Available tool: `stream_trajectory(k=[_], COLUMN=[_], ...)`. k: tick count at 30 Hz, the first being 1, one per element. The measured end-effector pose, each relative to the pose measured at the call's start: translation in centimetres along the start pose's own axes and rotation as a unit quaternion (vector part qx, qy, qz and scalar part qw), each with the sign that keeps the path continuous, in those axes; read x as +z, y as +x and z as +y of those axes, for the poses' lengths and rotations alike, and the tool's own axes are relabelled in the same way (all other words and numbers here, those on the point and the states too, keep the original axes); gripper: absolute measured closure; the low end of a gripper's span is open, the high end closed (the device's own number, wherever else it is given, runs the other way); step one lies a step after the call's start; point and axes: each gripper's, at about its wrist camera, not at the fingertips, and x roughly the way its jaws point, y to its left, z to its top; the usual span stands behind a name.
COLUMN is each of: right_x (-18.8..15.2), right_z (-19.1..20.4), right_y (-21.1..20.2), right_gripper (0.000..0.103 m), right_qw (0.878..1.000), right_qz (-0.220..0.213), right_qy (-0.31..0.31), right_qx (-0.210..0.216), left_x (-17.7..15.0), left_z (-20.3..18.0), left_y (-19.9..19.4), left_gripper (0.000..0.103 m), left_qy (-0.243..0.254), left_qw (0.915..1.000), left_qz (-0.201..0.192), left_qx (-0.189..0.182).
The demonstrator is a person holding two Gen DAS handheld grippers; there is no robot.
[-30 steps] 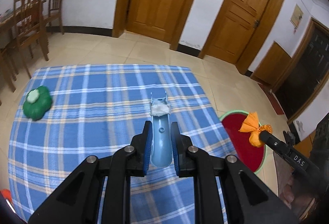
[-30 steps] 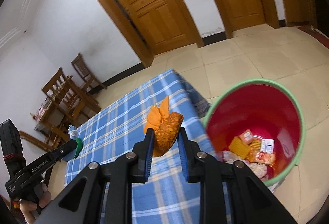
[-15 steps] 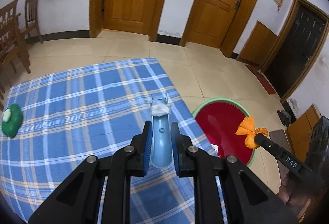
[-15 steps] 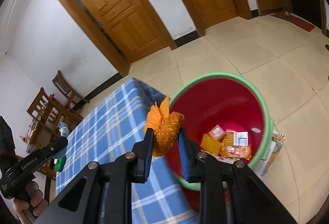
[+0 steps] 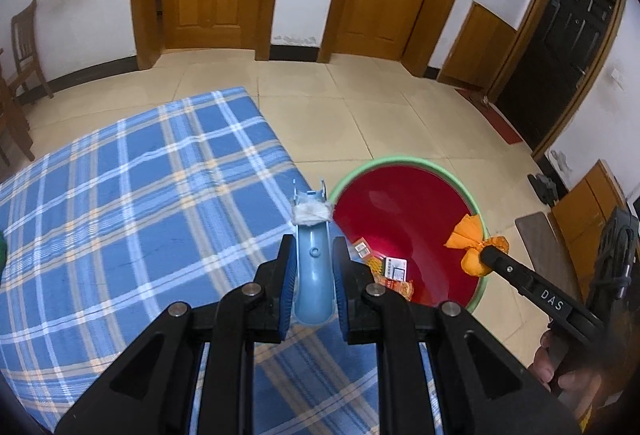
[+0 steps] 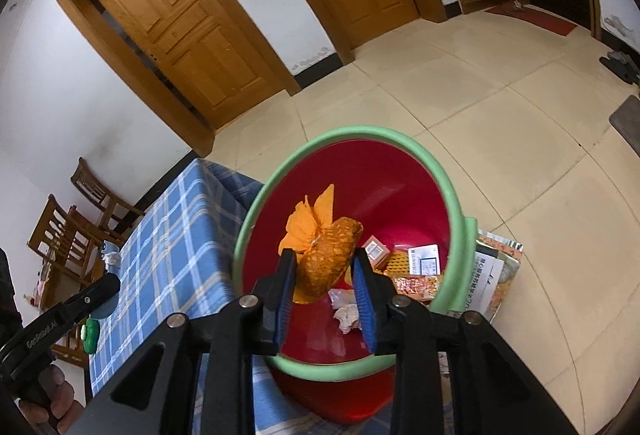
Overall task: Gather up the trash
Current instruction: 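Carry the blue toy and orange mesh bag over the red bucket, then open both tools to drop the orange bag and blue toy into the bucket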
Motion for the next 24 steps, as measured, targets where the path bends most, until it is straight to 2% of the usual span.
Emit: stream_trajectory(k=[4,13,18,24], right_x=[0.0,-0.1,-0.1,0.0], right_z=[-0.7,-1.8,-2.2,-2.7], right_y=[0.2,0.5,0.3,0.2], right_gripper=[0.068,0.059,0.058,0.058], right_qw=[1.0,1.0,1.0,0.999], right_qz=[0.0,0.002,0.0,-0.002], right_qy=[0.005,0.022,0.029,0.036], right_qx=[-0.003,-0.006,-0.007,-0.006], left_x=[-0.1,-0.5,-0.7,-1.4], left_z=[-1.0,-2.8,-3.7,-5.4], left_y=[1.0,2.7,3.5,5.1], left_gripper=[0.086,0.086,0.086,0.086], left_qy=[0.009,0.028,0.038,0.073], left_qw=[0.9999,0.9991,0.9984,0.9956], left_qz=[0.011,0.028,0.036,0.049], left_qx=[-0.005,-0.013,-0.02,-0.032])
